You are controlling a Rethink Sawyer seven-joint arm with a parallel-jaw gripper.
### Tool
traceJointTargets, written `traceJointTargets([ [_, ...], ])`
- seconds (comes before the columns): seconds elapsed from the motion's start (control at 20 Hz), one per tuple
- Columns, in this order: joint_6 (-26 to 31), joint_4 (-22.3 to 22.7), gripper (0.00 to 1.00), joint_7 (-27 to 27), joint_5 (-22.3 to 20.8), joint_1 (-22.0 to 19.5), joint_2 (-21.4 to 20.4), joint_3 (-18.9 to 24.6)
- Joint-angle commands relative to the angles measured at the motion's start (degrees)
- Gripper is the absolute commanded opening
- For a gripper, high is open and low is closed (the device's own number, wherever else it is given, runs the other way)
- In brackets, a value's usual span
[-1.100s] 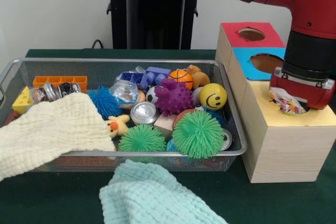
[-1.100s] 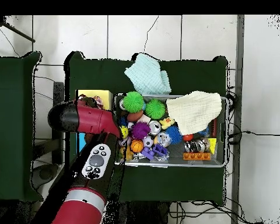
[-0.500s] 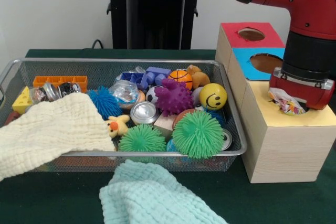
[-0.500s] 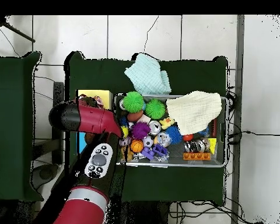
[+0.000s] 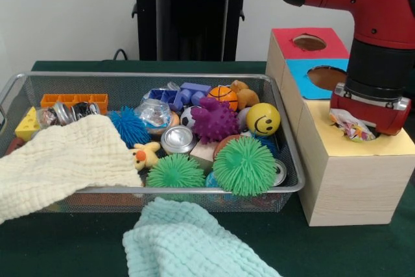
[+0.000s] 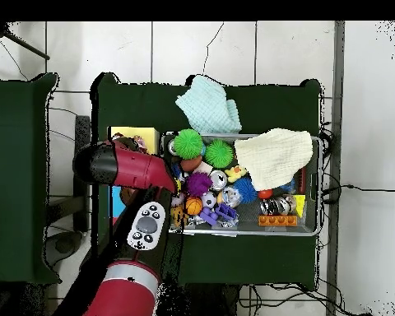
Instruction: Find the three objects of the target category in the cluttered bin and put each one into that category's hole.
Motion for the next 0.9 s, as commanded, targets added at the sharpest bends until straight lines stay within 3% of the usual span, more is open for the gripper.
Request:
traceJointTargets([
  [0.05, 4.05, 10.22, 0.0, 8.83, -0.6, -1.51, 6.44, 7.56],
  [0.2, 3.17, 10.08, 0.0, 8.08, -2.55, 0.09, 5.38, 5.13],
  [0.6, 4.79, 10.53, 0.0, 4.22, -5.28, -0.71, 1.6, 3.38],
  [0.9, 8.48, 6.37, 0.0, 4.13, -6.48, -0.26, 2.6, 0.95],
])
